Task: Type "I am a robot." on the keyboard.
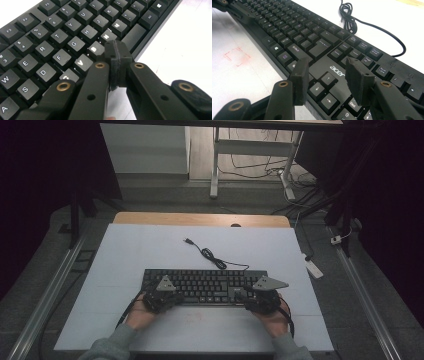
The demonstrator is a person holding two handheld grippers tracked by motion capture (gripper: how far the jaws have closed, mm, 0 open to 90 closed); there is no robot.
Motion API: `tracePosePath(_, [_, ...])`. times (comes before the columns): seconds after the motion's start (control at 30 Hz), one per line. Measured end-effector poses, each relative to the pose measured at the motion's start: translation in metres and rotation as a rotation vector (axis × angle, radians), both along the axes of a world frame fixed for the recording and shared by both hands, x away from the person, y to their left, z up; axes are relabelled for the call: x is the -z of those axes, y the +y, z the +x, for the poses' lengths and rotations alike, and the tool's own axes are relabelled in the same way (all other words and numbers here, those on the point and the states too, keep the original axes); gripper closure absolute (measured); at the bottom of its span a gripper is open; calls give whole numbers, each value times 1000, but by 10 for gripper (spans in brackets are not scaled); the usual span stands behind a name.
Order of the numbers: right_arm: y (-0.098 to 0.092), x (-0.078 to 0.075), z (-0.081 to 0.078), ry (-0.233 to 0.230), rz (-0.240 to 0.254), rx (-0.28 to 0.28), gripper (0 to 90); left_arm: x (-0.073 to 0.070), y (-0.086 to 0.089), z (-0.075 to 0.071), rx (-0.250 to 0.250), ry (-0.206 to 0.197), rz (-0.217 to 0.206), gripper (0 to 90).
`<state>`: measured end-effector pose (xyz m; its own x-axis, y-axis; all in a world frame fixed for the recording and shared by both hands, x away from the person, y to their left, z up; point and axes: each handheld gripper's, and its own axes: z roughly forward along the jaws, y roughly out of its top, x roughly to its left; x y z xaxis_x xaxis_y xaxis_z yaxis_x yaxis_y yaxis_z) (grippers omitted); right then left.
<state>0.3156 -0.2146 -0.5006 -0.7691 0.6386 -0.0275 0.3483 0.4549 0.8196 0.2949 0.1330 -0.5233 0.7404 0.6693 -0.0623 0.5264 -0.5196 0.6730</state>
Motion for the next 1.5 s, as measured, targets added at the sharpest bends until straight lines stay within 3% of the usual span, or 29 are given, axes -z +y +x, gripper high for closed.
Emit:
tracePosePath(0.13, [0, -1, 0, -1, 3, -2, 541, -2, 0, -1, -3, -19, 7, 890])
tracePosePath(0.27, [-1, -1, 0, -2, 13, 2, 541, -10, 7, -3, -21, -42, -48, 861])
tracePosePath(0.43, [-3, -1, 0, -1, 12, 2, 541, -22, 19, -7, -46, -66, -124, 670])
tracePosePath(0.57, [-3, -1, 0, -1, 10, 5, 541, -30, 27, -7, -66, -64, -149, 479])
tracePosePath(0.67, [-3, -1, 0, -1, 9, 2, 541, -33, 32, -8, -75, -69, -150, 418])
tracePosePath(1.0, [-4, 0, 0, -4, 11, 10, 540, -39, 43, -8, -100, -84, -157, 369])
tracePosePath(1.5, [-5, 0, 1, 0, 7, 11, 538, -40, 55, -4, -157, -82, -153, 373])
